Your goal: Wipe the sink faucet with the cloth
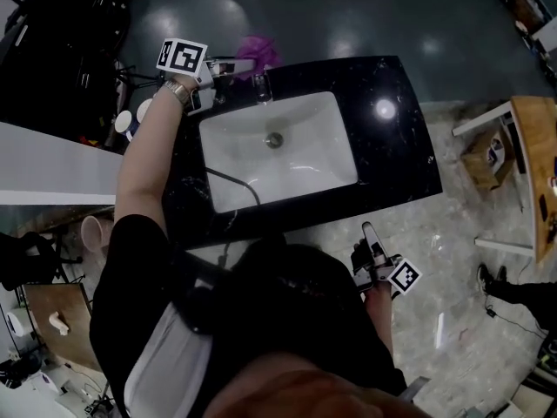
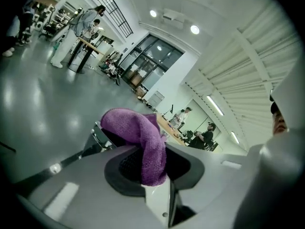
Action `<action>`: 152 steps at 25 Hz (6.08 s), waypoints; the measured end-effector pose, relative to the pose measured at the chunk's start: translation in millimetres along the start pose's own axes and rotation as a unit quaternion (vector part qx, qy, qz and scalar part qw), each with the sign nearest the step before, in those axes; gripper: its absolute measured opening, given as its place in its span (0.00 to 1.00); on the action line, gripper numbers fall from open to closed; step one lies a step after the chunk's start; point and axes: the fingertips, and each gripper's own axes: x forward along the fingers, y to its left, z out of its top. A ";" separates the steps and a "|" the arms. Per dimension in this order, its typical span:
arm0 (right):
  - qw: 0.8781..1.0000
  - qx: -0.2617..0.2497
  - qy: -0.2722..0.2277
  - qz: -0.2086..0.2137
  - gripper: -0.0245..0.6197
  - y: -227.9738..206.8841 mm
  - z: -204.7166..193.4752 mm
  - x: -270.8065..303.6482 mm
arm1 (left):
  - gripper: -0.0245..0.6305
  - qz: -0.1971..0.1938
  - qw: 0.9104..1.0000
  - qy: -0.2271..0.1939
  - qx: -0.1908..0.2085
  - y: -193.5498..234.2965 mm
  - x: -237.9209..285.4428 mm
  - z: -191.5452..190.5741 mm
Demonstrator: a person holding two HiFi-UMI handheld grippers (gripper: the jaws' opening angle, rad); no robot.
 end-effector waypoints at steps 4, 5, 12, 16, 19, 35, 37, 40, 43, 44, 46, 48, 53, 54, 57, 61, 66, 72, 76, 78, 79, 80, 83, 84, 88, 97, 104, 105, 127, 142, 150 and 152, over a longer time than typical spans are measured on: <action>1.000 0.000 0.010 0.005 0.05 -2.0 1.5 -5.3 | 0.18 -0.022 1.000 0.004 -0.003 -28.0 3.1 -39.1; 1.000 0.000 0.013 0.006 0.05 -2.8 1.4 -6.7 | 0.18 -0.021 1.000 0.013 -0.001 -32.7 5.7 -52.3; 1.000 0.012 0.010 0.000 0.05 -6.2 0.3 -16.0 | 0.18 0.018 0.998 0.013 -0.057 -1.2 22.4 -91.3; 1.000 0.018 -0.008 -0.012 0.05 -12.1 4.5 -24.3 | 0.18 0.050 0.993 -0.018 -0.102 34.0 21.1 -81.1; 0.999 0.025 -0.020 -0.023 0.05 -18.4 5.1 -28.3 | 0.18 0.050 0.992 -0.034 -0.115 46.3 20.1 -69.4; 0.999 0.031 -0.003 -0.026 0.05 -18.7 -4.9 -10.1 | 0.17 0.042 0.976 -0.118 -0.177 76.6 10.1 -49.6; 0.999 0.031 0.001 -0.020 0.05 -18.4 -5.6 -8.3 | 0.17 0.035 0.976 -0.114 -0.182 71.4 7.9 -59.2; 0.999 0.034 0.007 -0.020 0.05 -20.4 -5.3 -8.1 | 0.17 0.007 0.976 -0.107 -0.188 54.3 7.1 -83.0; 0.999 0.040 0.013 -0.014 0.05 -20.1 -6.1 -2.5 | 0.17 -0.035 0.977 -0.090 -0.192 28.2 10.6 -111.6; 0.999 0.042 0.015 -0.012 0.05 -20.0 -7.2 -1.1 | 0.17 -0.048 0.975 -0.083 -0.201 21.0 13.7 -123.7; 0.999 0.044 0.018 -0.015 0.05 -22.3 -9.3 -1.5 | 0.17 -0.064 0.969 -0.070 -0.226 14.9 22.3 -148.8; 0.999 0.046 0.019 -0.020 0.05 -24.0 -10.1 -2.0 | 0.17 -0.054 0.967 -0.064 -0.239 25.3 29.5 -165.4; 0.998 0.053 0.007 -0.026 0.05 -25.0 -9.7 -3.2 | 0.17 0.012 0.967 -0.087 -0.241 75.2 37.2 -156.5; 0.998 0.054 0.003 -0.029 0.05 -26.8 -9.3 -4.7 | 0.17 0.020 0.964 -0.097 -0.247 83.7 37.5 -150.6; 0.998 0.056 -0.008 -0.041 0.05 -32.1 -7.7 -8.0 | 0.17 0.030 0.954 -0.129 -0.267 107.4 36.8 -130.2; 0.996 0.061 -0.018 -0.055 0.05 -37.4 -8.6 -10.5 | 0.17 0.023 0.942 -0.166 -0.291 133.2 38.4 -106.1; 0.995 0.067 -0.027 -0.066 0.05 -41.8 -11.4 -10.2 | 0.17 0.004 0.943 -0.172 -0.286 139.3 46.3 -99.2; 0.996 0.061 -0.019 -0.057 0.05 -38.1 -17.7 -5.8 | 0.17 -0.031 0.933 -0.180 -0.311 119.6 46.6 -104.5; 0.998 0.049 -0.013 -0.037 0.05 -29.0 -14.9 -7.6 | 0.17 -0.055 0.931 -0.174 -0.316 88.3 41.0 -119.1; 0.999 0.046 -0.007 -0.023 0.05 -26.9 -10.2 -9.1 | 0.17 -0.051 0.934 -0.175 -0.308 77.4 35.2 -132.9; 0.999 0.043 -0.001 -0.017 0.05 -25.7 -8.5 -10.5 | 0.17 -0.050 0.936 -0.174 -0.303 68.7 33.4 -140.9; 0.999 0.039 0.006 -0.011 0.05 -23.8 -7.2 -12.8 | 0.17 -0.057 0.935 -0.174 -0.302 53.8 32.7 -148.2; 0.999 0.019 0.035 0.010 0.05 -13.7 -3.7 -22.7 | 0.17 -0.072 0.937 -0.175 -0.294 2.5 31.0 -173.5; 0.999 0.012 0.047 0.016 0.05 -10.4 -2.7 -27.1 | 0.17 -0.070 0.939 -0.174 -0.290 -13.8 30.6 -183.8; 0.992 -0.036 0.106 0.052 0.05 3.0 -1.2 -38.7 | 0.17 -0.060 0.943 -0.178 -0.275 -76.7 30.5 -223.6; 0.963 -0.060 0.232 0.127 0.05 34.4 -56.4 -37.8 | 0.17 -0.063 0.950 -0.194 -0.238 -204.3 24.2 -312.4; 0.936 -0.088 0.298 0.165 0.13 69.6 -111.6 -26.9 | 0.17 -0.050 0.957 -0.192 -0.213 -265.6 16.8 -375.1; 0.932 -0.086 0.309 0.170 0.18 73.3 -122.3 -26.4 | 0.17 -0.050 0.958 -0.190 -0.208 -273.7 15.0 -382.8; 0.864 -0.060 0.450 0.218 0.28 123.6 -347.3 -91.3 | 0.18 -0.087 0.971 -0.171 -0.144 -371.3 -72.6 -525.9; 0.925 -0.130 0.318 0.163 0.22 88.2 -222.8 -106.1 | 0.20 -0.076 0.960 -0.198 -0.184 -359.3 -59.6 -529.7; 0.929 -0.274 0.227 0.098 0.22 57.4 -6.7 -55.0 | 0.04 -0.054 0.950 -0.232 -0.200 -350.3 -3.7 -511.5; 0.943 -0.244 0.224 0.013 0.22 28.6 38.6 -41.1 | 0.04 -0.058 0.944 -0.242 -0.215 -362.1 13.6 -497.8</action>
